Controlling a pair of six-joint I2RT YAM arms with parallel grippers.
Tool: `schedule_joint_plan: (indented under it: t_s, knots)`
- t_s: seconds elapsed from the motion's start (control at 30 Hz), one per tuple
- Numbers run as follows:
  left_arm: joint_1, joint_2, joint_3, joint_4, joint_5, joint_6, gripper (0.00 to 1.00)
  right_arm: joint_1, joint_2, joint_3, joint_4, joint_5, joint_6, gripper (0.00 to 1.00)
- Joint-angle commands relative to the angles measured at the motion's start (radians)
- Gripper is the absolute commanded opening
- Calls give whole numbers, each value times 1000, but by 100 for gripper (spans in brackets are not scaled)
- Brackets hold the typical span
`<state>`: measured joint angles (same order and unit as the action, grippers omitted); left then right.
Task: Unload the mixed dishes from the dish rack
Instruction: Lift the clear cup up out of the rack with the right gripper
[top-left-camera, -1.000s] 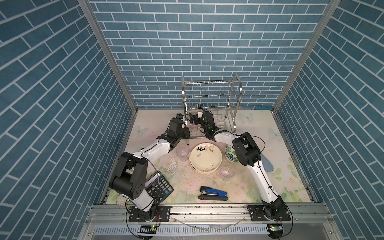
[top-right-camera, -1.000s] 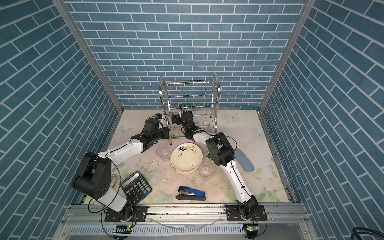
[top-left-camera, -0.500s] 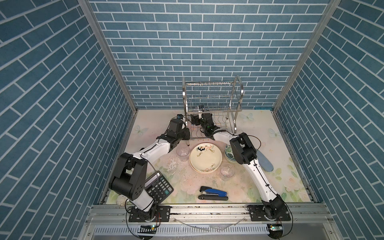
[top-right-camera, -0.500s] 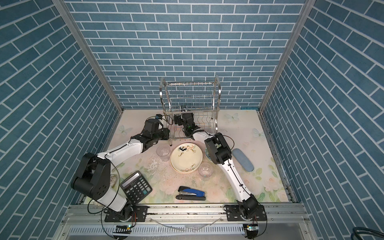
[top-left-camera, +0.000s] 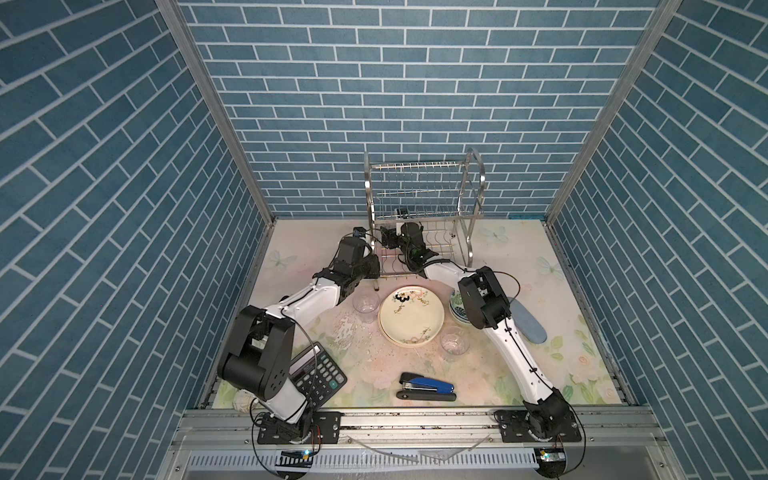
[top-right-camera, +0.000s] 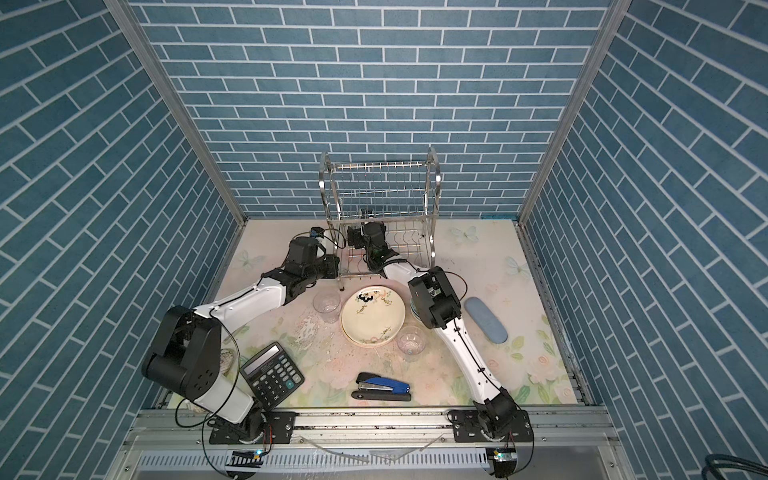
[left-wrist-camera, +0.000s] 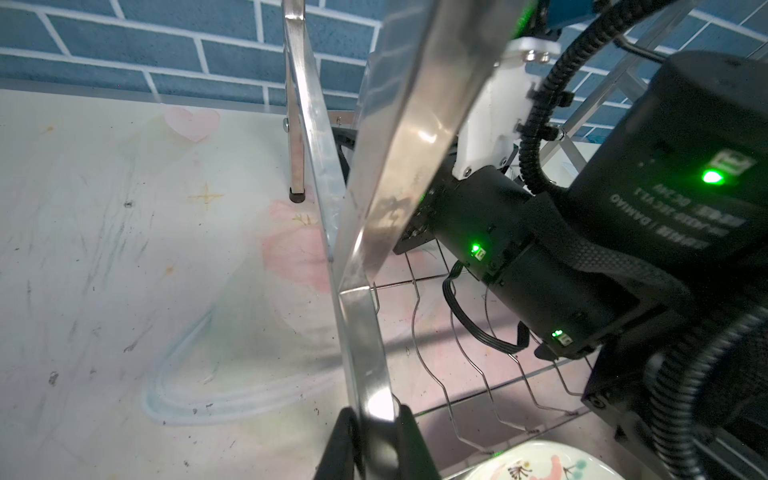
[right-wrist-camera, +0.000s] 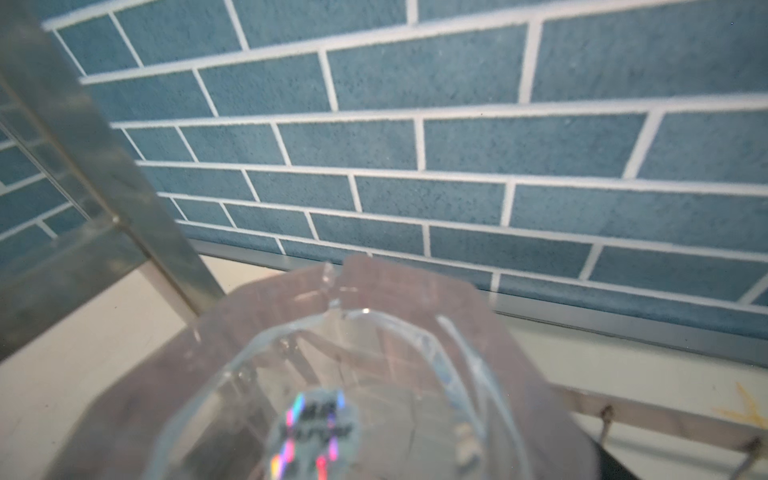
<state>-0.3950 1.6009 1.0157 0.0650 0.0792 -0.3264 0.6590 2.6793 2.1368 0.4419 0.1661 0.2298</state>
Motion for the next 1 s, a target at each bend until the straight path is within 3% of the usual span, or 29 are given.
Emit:
schedule_joint_plan:
  t_s: [0.0,0.37,0.57,0.67,0.97]
  knots:
    - [-25,-35,-11,-16,103,64,2,-43,21,58,1,5,20,78]
    - [-25,-27,-9,-17,101,64,2,-42,-22,-34,48,-23,49,29]
    - [-26,-24,-9,-17,94,64,2,-42,-94,-151,106,-33,117,7]
    - [-26,-24,-9,-16,93,64,2,-42,-135,-235,174,-31,170,0]
    - [-25,-18,-8,-17,85,64,2,-43,-221,-407,351,-59,347,0]
